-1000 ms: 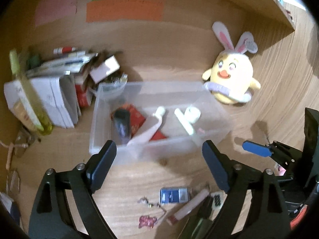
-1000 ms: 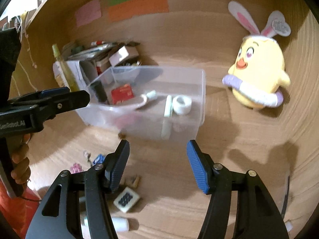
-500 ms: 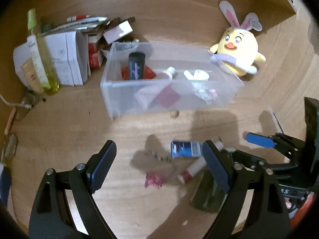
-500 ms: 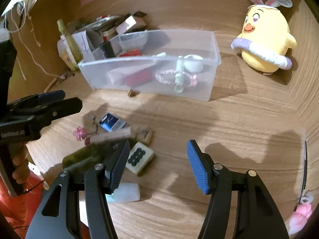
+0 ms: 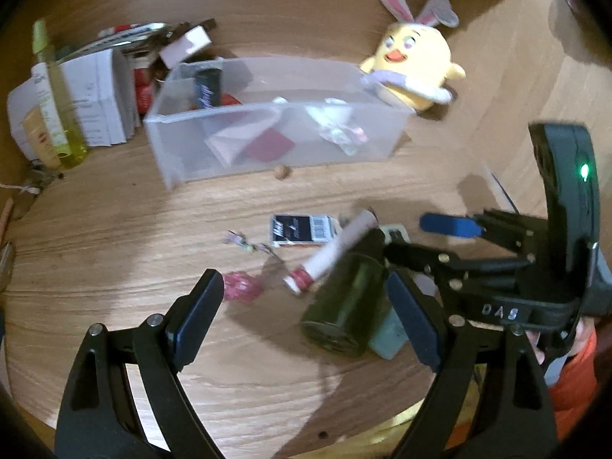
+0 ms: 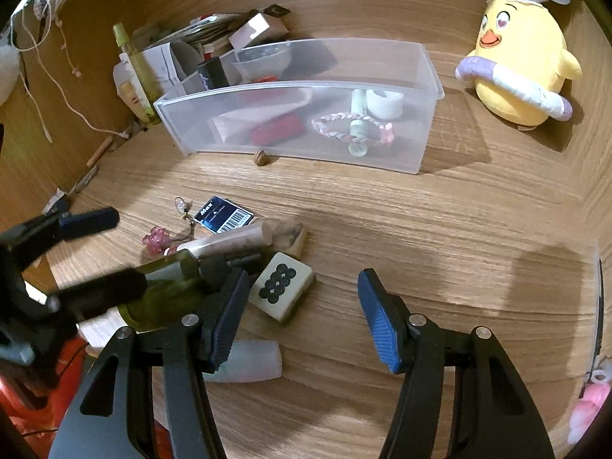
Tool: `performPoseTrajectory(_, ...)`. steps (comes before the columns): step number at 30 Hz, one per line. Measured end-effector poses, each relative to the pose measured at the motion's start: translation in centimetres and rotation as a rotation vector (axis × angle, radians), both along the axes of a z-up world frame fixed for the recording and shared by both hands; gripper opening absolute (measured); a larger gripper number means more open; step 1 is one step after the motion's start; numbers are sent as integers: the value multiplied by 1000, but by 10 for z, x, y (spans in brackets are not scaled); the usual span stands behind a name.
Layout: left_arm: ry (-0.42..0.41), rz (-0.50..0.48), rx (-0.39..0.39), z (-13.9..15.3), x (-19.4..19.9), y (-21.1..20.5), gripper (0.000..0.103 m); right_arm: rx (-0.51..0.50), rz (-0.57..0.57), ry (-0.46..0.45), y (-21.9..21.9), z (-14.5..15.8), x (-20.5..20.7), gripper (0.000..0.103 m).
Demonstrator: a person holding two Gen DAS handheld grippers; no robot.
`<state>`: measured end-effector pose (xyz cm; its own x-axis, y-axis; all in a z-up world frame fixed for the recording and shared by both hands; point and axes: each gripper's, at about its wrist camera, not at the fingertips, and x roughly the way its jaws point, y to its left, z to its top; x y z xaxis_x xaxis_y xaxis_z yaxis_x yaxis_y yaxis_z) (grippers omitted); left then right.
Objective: Organize objects
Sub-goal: 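Grasp the dark green pump bottle with the left gripper while the right grasps the mahjong tile, then lower the green bottle and mahjong tile into the clear bin and release both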
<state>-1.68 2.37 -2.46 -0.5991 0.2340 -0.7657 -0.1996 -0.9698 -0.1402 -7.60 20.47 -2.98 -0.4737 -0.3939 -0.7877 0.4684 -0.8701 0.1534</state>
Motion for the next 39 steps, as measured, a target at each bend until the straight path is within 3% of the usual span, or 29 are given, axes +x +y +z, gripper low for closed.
performPoseTrajectory(2, -17, -12, 5, -6, -1, 5, 86, 3, -2, 3, 1, 1, 0, 50)
performPoseTrajectory(9, -58, -50, 20, -18, -1, 14, 59, 20, -8, 15, 8, 4, 0, 49)
performPoseTrajectory(14, -62, -49, 34, -20, -4, 13, 56, 25, 27, 13, -2, 2, -1, 49)
performPoseTrajectory(19, -48, -44, 43, -20, -9, 13, 51, 37, 42, 5, -12, -5, -5, 28)
performPoseTrajectory(21, -48, -44, 44, -20, -11, 14, 41, 30, 39, 2, -12, -6, -6, 23)
performPoseTrajectory(30, -23, -18, 48, -16, -16, 8, 41, 13, -10, 24, 1, -1, -9, 23)
performPoseTrajectory(39, 42, 18, 78, 9, -20, -7, 41, -34, -41, 64, 10, 18, -13, 23)
